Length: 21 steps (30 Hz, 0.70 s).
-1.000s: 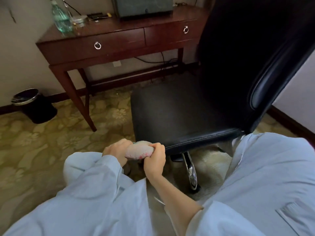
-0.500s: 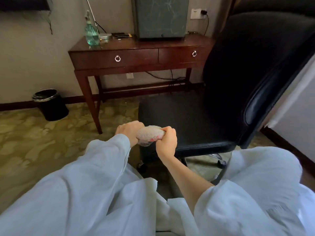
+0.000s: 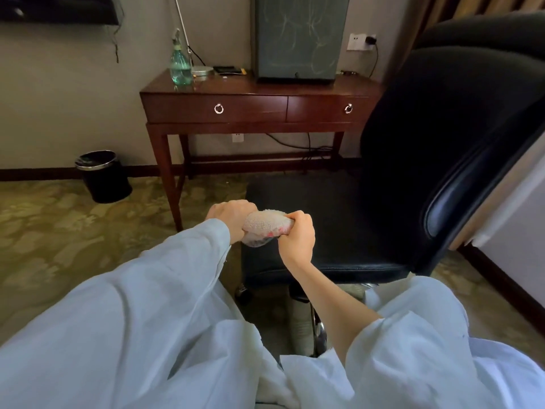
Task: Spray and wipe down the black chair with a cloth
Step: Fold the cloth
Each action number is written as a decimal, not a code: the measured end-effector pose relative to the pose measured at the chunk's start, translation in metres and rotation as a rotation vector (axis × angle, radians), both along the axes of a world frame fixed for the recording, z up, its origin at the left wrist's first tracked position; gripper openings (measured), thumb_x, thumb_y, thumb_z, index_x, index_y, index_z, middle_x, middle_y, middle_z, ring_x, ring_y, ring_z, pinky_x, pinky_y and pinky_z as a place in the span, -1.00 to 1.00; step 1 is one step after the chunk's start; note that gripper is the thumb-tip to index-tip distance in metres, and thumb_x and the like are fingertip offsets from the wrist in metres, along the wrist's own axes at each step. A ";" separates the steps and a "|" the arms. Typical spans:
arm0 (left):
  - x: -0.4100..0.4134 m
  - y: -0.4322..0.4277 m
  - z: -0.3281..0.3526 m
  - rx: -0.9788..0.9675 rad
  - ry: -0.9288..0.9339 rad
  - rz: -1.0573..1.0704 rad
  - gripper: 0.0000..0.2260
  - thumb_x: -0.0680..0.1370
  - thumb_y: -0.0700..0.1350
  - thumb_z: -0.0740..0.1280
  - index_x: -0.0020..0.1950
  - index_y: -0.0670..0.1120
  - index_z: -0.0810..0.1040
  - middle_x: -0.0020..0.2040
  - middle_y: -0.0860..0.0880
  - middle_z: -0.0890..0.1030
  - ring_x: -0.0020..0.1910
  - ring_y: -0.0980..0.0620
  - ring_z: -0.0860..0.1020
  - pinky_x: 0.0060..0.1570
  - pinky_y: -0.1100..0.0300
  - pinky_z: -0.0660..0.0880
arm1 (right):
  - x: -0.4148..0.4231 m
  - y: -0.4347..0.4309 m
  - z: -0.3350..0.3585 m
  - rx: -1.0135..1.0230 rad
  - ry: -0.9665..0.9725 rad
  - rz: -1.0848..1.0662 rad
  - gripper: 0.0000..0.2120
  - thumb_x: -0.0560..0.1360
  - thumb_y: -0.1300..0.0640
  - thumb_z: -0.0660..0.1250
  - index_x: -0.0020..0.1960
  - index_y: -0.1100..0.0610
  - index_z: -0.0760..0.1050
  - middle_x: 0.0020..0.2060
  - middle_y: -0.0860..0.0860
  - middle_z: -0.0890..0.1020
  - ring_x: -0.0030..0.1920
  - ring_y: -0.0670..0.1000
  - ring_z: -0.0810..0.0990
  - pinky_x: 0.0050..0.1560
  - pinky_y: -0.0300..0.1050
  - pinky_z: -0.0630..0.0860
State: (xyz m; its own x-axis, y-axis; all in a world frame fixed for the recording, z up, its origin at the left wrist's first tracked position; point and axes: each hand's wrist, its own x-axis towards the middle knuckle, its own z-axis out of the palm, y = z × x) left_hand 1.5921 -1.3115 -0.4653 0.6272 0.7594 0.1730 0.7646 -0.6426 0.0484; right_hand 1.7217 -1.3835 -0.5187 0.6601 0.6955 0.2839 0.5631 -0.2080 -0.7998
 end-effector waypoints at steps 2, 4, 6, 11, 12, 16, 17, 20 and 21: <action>0.002 0.003 0.005 0.007 0.005 0.007 -0.75 0.54 -0.03 0.38 0.19 0.06 0.45 0.08 0.02 0.56 0.00 -0.01 0.57 -0.03 0.22 0.49 | 0.003 0.003 0.006 0.011 0.003 0.011 -0.72 0.45 0.28 0.40 0.14 0.14 0.48 0.08 0.04 0.52 0.03 -0.03 0.51 0.04 -0.20 0.53; 0.005 0.008 0.013 0.020 0.002 0.014 -0.76 0.55 -0.02 0.37 0.18 0.06 0.45 0.07 0.02 0.56 -0.01 -0.01 0.56 -0.04 0.22 0.49 | 0.007 0.008 0.013 0.030 0.001 0.023 -0.72 0.45 0.29 0.40 0.14 0.14 0.49 0.08 0.03 0.52 0.04 -0.03 0.52 0.03 -0.21 0.52; 0.009 0.014 0.022 0.033 0.000 0.020 -0.76 0.55 -0.03 0.37 0.19 0.05 0.45 0.07 0.01 0.56 -0.01 -0.02 0.57 -0.02 0.20 0.51 | 0.011 0.015 0.021 0.050 -0.012 0.035 -0.71 0.44 0.29 0.41 0.13 0.14 0.49 0.07 0.03 0.52 0.04 -0.02 0.52 0.03 -0.21 0.52; 0.021 0.035 0.041 0.047 -0.014 0.021 -0.79 0.55 -0.03 0.37 0.15 0.05 0.46 0.04 0.00 0.57 -0.04 0.00 0.56 -0.05 0.20 0.51 | 0.027 0.036 0.037 0.061 -0.066 0.046 -0.70 0.43 0.31 0.42 0.11 0.13 0.48 0.06 0.03 0.51 0.04 -0.02 0.50 0.02 -0.20 0.53; 0.023 0.040 0.043 0.043 -0.023 0.013 -0.79 0.55 -0.03 0.37 0.15 0.05 0.46 0.04 0.00 0.57 -0.03 0.00 0.56 -0.05 0.20 0.51 | 0.031 0.042 0.040 0.061 -0.078 0.048 -0.70 0.42 0.32 0.42 0.10 0.13 0.48 0.05 0.02 0.51 0.04 -0.02 0.50 0.01 -0.21 0.52; 0.029 0.067 0.047 0.024 -0.045 -0.010 -0.78 0.55 -0.04 0.36 0.18 0.03 0.47 0.06 -0.01 0.58 0.00 -0.01 0.58 -0.03 0.17 0.51 | 0.043 0.070 0.048 0.021 -0.109 0.089 -0.69 0.41 0.34 0.42 0.11 0.14 0.48 0.06 0.03 0.51 0.05 -0.03 0.49 0.02 -0.19 0.50; 0.030 0.076 0.046 0.011 -0.050 -0.007 -0.77 0.54 -0.04 0.37 0.19 0.03 0.47 0.06 -0.01 0.58 0.01 -0.01 0.58 -0.02 0.17 0.51 | 0.045 0.078 0.048 0.002 -0.112 0.102 -0.68 0.42 0.34 0.42 0.12 0.14 0.48 0.06 0.03 0.51 0.05 -0.03 0.48 0.02 -0.20 0.49; 0.034 0.105 0.041 -0.034 -0.058 0.008 -0.75 0.54 0.00 0.37 0.20 0.04 0.47 0.08 -0.01 0.58 0.01 -0.01 0.58 -0.02 0.18 0.51 | 0.053 0.107 0.044 -0.055 -0.113 0.142 -0.67 0.42 0.35 0.41 0.13 0.13 0.47 0.08 0.02 0.50 0.07 -0.03 0.47 0.05 -0.18 0.50; 0.036 0.118 0.040 -0.046 -0.052 0.017 -0.75 0.54 0.01 0.37 0.20 0.04 0.47 0.08 -0.01 0.58 0.01 -0.01 0.58 -0.03 0.19 0.50 | 0.056 0.121 0.044 -0.072 -0.113 0.162 -0.66 0.42 0.36 0.41 0.13 0.12 0.47 0.08 0.01 0.49 0.08 -0.02 0.47 0.06 -0.15 0.52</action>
